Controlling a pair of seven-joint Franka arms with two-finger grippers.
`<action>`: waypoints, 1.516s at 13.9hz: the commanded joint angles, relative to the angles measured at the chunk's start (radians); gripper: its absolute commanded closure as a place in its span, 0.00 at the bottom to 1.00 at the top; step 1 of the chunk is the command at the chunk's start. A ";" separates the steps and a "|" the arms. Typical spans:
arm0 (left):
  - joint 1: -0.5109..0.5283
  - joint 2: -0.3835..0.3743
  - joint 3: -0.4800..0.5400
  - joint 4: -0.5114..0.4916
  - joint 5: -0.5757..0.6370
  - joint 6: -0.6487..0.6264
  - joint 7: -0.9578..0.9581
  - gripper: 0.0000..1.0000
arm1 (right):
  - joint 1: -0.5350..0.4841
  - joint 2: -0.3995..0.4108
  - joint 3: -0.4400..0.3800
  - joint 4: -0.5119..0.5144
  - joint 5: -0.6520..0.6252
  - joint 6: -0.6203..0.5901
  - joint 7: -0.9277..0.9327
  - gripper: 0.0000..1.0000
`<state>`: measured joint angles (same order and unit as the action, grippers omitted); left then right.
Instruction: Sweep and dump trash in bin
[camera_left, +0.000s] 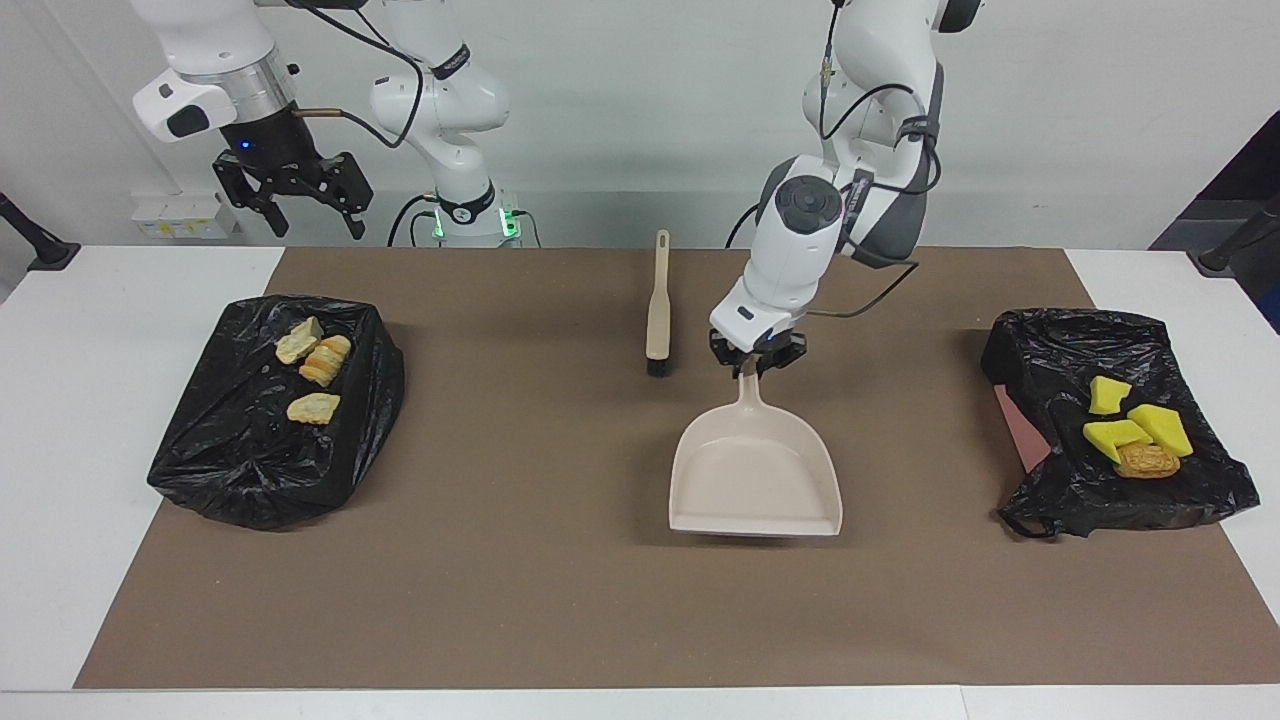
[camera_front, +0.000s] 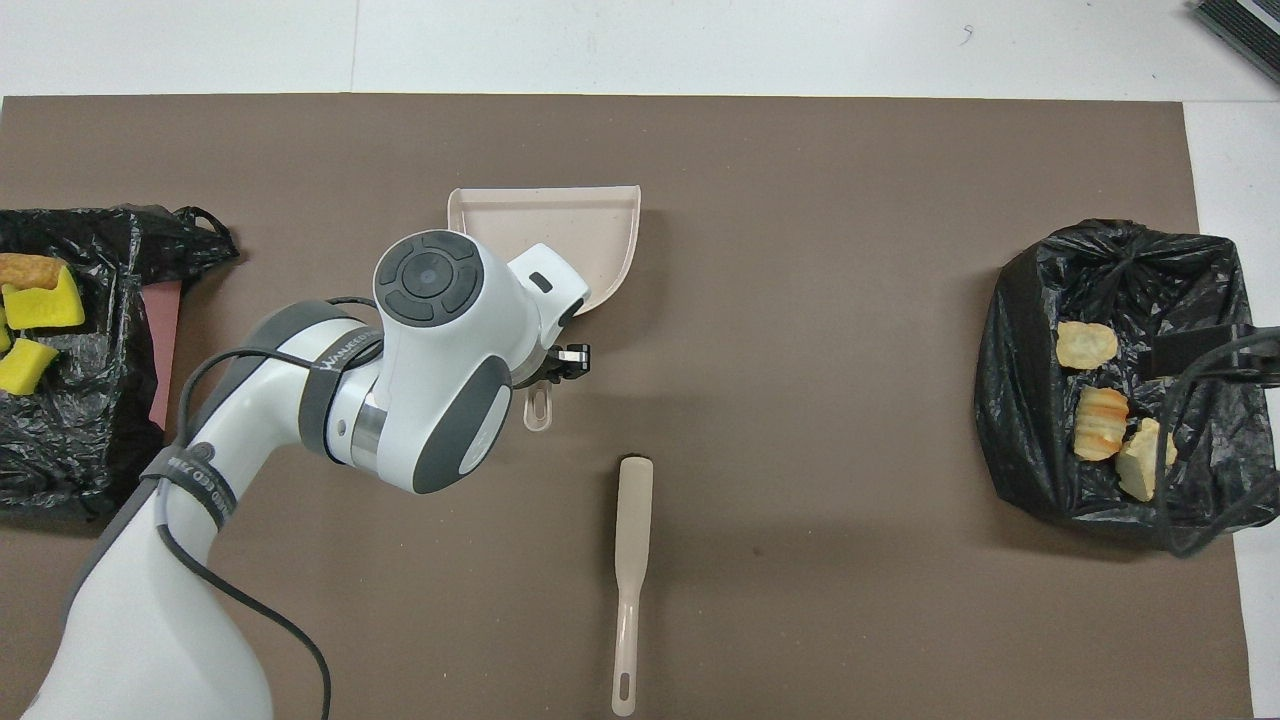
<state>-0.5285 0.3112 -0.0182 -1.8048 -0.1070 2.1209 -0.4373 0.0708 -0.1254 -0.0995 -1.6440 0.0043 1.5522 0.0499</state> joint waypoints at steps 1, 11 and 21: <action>-0.068 0.087 0.020 0.076 0.001 0.036 -0.119 1.00 | -0.020 -0.023 0.014 -0.028 -0.012 0.025 -0.030 0.00; 0.010 -0.018 0.044 0.099 0.015 -0.036 -0.120 0.00 | -0.020 -0.023 0.014 -0.030 -0.012 0.023 -0.027 0.00; 0.263 -0.179 0.046 0.101 0.013 -0.251 0.305 0.00 | -0.020 -0.023 0.014 -0.030 -0.009 0.023 -0.024 0.00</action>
<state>-0.2728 0.1483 0.0369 -1.6938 -0.1015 1.8906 -0.1556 0.0706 -0.1255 -0.0995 -1.6446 0.0043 1.5523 0.0499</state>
